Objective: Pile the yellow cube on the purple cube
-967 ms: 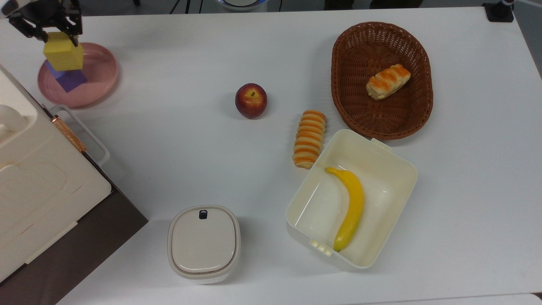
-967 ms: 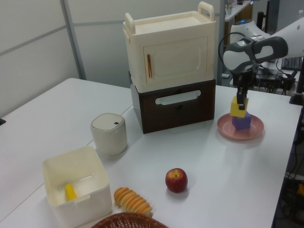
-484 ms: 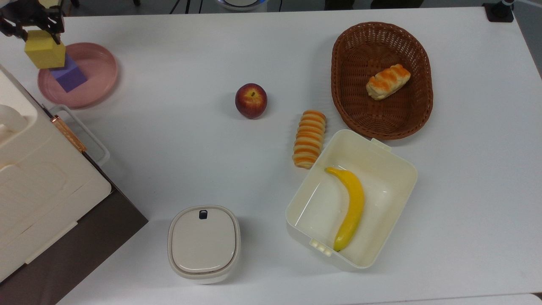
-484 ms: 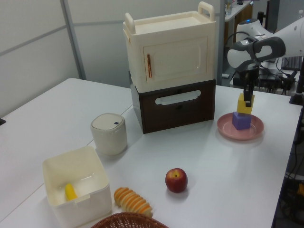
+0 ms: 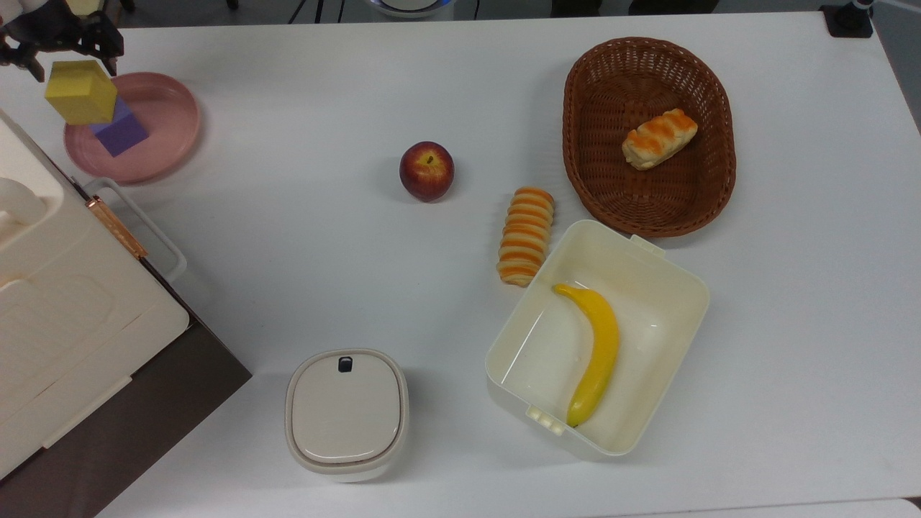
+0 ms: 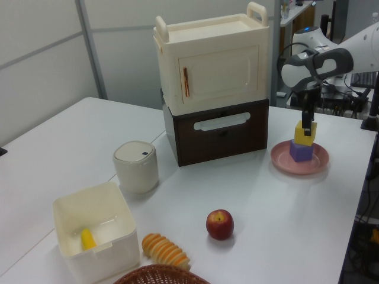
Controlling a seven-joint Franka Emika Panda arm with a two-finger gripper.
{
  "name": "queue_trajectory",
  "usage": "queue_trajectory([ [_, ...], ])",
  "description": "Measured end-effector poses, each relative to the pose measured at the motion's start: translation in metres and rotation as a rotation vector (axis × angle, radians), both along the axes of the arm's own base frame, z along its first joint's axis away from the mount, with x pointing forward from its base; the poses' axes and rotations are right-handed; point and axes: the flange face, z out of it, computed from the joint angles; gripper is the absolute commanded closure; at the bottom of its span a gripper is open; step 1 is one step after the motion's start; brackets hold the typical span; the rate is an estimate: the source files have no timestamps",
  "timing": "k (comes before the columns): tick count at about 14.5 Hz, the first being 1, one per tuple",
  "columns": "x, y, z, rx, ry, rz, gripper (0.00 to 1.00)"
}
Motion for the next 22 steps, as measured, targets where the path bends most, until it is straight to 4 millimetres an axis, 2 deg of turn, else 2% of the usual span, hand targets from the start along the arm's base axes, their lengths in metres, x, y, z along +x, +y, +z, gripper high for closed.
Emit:
queue_trajectory([
  [3,0.005,0.002,0.010,-0.012,-0.016,0.008,0.00],
  [5,0.013,0.009,0.029,-0.021,-0.030,0.002,0.00],
  [7,0.020,0.023,0.053,-0.015,-0.026,-0.027,0.00],
  [8,0.028,0.040,0.070,-0.013,-0.028,-0.047,0.00],
  [9,0.036,0.055,0.077,-0.014,-0.035,-0.072,0.00],
  [11,0.057,0.096,0.081,-0.017,-0.043,-0.134,0.00],
  [13,0.091,0.169,0.085,-0.026,-0.065,-0.205,0.00],
  [15,0.102,0.210,0.095,-0.029,-0.081,-0.243,0.00],
  [16,0.109,0.245,0.106,-0.030,-0.107,-0.267,0.00],
  [18,0.118,0.295,0.120,-0.029,-0.146,-0.302,0.00],
  [19,0.123,0.335,0.129,-0.024,-0.171,-0.306,0.00],
  [20,0.124,0.363,0.137,-0.018,-0.190,-0.296,0.00],
  [22,0.121,0.378,0.148,0.009,-0.202,-0.289,0.00],
])
